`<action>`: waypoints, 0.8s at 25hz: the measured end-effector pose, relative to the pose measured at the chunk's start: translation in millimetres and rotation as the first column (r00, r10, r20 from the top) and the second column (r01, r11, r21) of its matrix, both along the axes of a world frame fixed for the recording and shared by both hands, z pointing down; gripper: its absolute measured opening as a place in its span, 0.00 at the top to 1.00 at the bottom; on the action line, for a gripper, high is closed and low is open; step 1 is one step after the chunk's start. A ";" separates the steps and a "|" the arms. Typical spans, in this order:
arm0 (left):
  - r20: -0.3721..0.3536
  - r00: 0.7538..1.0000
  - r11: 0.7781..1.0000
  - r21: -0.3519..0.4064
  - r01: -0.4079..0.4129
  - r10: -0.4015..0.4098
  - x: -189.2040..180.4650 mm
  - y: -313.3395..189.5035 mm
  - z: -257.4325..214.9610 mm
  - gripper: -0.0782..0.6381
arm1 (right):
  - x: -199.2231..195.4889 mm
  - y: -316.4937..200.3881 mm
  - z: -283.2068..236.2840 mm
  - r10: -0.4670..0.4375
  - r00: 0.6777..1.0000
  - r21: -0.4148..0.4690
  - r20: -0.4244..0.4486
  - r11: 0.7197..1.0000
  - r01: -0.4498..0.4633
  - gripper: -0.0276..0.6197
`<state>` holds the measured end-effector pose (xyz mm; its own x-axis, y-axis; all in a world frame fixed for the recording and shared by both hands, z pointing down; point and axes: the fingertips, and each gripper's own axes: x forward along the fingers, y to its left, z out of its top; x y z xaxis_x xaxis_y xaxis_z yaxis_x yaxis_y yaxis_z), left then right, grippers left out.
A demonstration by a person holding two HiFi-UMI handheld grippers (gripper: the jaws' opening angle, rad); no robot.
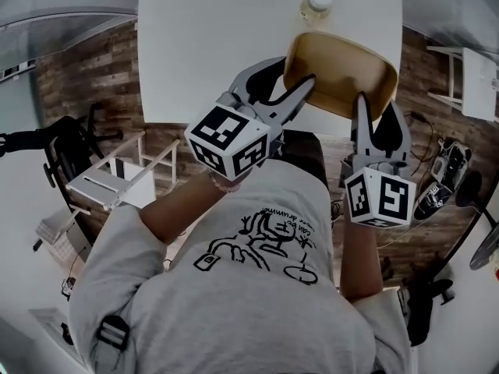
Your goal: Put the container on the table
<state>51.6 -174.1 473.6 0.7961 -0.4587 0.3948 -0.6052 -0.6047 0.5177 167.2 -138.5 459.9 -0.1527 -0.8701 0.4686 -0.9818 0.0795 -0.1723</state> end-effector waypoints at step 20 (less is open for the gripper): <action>0.144 0.990 0.996 -0.089 0.008 0.005 12.8 -16.3 124.9 0.65 | 12.3 -19.2 128.8 -0.011 1.000 -0.167 0.019 0.986 0.014 0.71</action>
